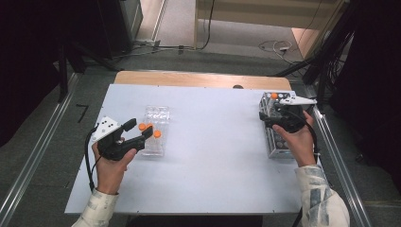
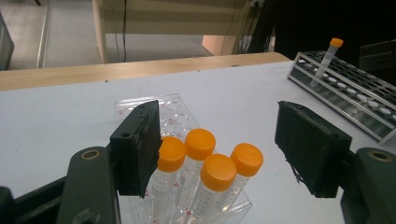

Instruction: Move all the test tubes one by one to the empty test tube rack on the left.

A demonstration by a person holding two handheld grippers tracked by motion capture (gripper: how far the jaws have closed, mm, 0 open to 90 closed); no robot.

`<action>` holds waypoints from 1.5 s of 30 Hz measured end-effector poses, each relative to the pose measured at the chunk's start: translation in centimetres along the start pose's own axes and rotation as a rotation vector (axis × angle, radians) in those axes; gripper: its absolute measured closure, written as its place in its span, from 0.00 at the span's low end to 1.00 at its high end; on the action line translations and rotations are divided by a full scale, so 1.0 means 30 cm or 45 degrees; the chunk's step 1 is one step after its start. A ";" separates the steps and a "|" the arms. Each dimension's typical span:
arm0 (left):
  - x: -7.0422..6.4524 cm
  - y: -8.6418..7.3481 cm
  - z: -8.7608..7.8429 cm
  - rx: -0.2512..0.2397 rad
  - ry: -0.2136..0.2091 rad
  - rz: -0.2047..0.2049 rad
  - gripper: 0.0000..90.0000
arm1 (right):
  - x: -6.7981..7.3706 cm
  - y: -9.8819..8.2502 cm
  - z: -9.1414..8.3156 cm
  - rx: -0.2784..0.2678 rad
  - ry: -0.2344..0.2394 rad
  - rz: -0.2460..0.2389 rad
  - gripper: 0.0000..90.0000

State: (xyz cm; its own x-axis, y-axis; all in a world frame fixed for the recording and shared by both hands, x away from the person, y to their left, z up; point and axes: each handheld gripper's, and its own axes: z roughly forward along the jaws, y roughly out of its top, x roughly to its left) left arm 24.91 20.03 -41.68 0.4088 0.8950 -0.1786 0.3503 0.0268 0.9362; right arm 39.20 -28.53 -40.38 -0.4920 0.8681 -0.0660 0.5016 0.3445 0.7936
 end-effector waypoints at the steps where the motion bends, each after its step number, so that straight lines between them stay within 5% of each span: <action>1: 0.000 0.000 0.000 0.000 -0.001 0.000 0.34 | -0.011 0.003 0.007 0.011 -0.004 0.000 0.30; 21: -0.009 0.000 0.003 0.005 -0.024 -0.004 0.35 | -0.147 0.033 0.132 0.047 -0.090 0.079 0.45; 45: -0.017 -0.005 0.013 0.016 -0.032 -0.001 0.35 | -0.161 0.053 0.203 0.078 -0.088 0.094 0.72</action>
State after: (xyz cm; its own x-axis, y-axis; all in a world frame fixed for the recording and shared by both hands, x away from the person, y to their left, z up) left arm 24.98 19.40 -41.86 0.4294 0.8836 -0.1867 0.3608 0.0217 0.9324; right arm 46.70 -30.01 -42.49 -0.4031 0.9137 -0.0518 0.5784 0.2983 0.7592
